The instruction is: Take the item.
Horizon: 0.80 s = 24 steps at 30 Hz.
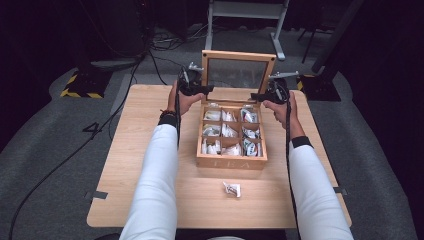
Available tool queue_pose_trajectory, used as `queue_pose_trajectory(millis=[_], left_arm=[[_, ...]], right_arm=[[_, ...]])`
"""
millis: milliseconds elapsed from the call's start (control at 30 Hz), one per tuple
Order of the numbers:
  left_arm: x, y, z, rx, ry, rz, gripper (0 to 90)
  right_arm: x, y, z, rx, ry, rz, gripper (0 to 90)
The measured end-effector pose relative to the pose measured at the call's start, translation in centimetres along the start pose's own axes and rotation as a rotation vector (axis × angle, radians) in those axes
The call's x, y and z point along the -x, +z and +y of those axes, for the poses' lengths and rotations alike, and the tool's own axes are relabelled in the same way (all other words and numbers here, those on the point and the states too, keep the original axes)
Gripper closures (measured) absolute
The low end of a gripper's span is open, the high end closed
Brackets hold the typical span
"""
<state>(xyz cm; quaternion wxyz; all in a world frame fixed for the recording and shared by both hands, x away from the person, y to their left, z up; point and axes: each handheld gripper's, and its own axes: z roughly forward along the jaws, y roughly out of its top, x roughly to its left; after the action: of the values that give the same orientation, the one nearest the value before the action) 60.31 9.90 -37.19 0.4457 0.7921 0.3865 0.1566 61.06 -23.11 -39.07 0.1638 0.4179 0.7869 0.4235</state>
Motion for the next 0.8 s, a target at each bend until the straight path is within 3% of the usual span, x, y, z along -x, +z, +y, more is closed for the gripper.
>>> queue_pose_trajectory(millis=[67,167,233,400,600,700,800], left_arm=[[0.2,-0.7,0.0,0.026,-0.003,-0.008,52.2],[0.8,-1.4,0.1,0.023,0.015,-0.001,52.2],[1.1,-1.8,0.1,0.023,0.027,-0.006,51.6],[1.7,-3.3,0.1,0.077,0.026,-0.015,49.9],[2.7,-5.0,0.4,0.090,0.059,0.005,50.7],[3.2,-5.5,0.4,0.072,0.097,-0.003,50.5],[3.5,-6.0,0.2,0.080,0.101,-0.010,50.6]], right_arm=[[-0.2,-0.4,-0.1,0.016,-0.001,0.002,47.4],[-0.3,-0.9,-0.3,0.035,0.010,0.010,47.3],[-0.6,-1.3,-0.3,0.032,-0.008,0.006,47.8],[-0.9,-2.4,-0.6,0.060,-0.011,0.013,48.9],[-1.4,-3.6,-0.8,0.080,-0.034,0.003,51.1],[-1.5,-4.7,-0.7,0.108,-0.015,0.032,50.8],[-1.8,-5.4,-0.5,0.105,-0.048,0.034,50.4]])
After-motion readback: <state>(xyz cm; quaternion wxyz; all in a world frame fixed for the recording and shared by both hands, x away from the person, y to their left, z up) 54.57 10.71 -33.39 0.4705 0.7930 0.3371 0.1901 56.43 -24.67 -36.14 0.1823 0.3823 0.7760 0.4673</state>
